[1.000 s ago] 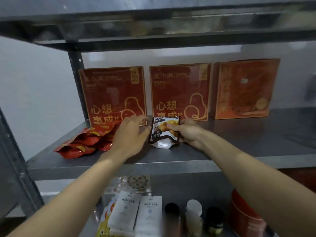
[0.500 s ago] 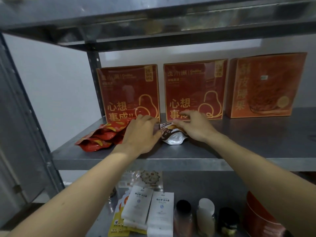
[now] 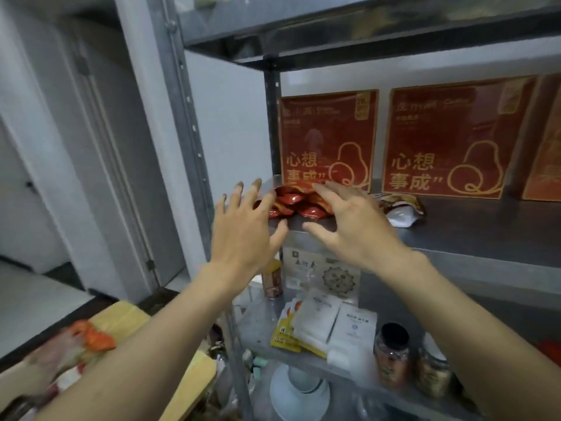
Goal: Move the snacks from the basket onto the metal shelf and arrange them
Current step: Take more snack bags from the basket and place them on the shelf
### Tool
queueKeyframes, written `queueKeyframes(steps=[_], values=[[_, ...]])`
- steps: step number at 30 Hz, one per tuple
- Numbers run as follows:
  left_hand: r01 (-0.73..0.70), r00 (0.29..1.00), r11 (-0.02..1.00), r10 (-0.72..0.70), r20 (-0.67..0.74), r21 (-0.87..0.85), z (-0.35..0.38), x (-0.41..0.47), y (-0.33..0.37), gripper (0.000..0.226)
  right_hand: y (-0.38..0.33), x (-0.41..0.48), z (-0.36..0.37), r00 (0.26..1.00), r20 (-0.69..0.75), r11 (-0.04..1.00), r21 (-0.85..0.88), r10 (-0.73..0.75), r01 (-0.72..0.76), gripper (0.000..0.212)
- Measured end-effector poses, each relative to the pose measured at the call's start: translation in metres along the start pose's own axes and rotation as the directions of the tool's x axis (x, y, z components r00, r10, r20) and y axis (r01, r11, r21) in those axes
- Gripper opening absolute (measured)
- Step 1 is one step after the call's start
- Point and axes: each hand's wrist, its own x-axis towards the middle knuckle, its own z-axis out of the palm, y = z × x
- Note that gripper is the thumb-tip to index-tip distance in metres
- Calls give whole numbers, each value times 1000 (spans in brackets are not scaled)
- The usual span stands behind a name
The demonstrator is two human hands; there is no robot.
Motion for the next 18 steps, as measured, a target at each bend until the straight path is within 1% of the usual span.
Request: queueKeyframes(steps=[6, 12, 15, 18], values=[[156, 988, 984, -157, -3, 87, -43, -78, -106, 58, -121, -2, 45, 988, 10, 986, 69, -156, 155, 71], [324, 943, 931, -333, 27, 171, -96, -181, -220, 59, -262, -26, 92, 968, 61, 952, 210, -242, 225, 70], [393, 915, 905, -402, 28, 162, -112, -237, -271, 55, -319, -44, 126, 951, 125, 922, 310, -281, 231, 71], [486, 869, 868, -492, 49, 104, -118, -288, -315, 54, -363, -58, 160, 926, 199, 893, 390, -320, 225, 70]])
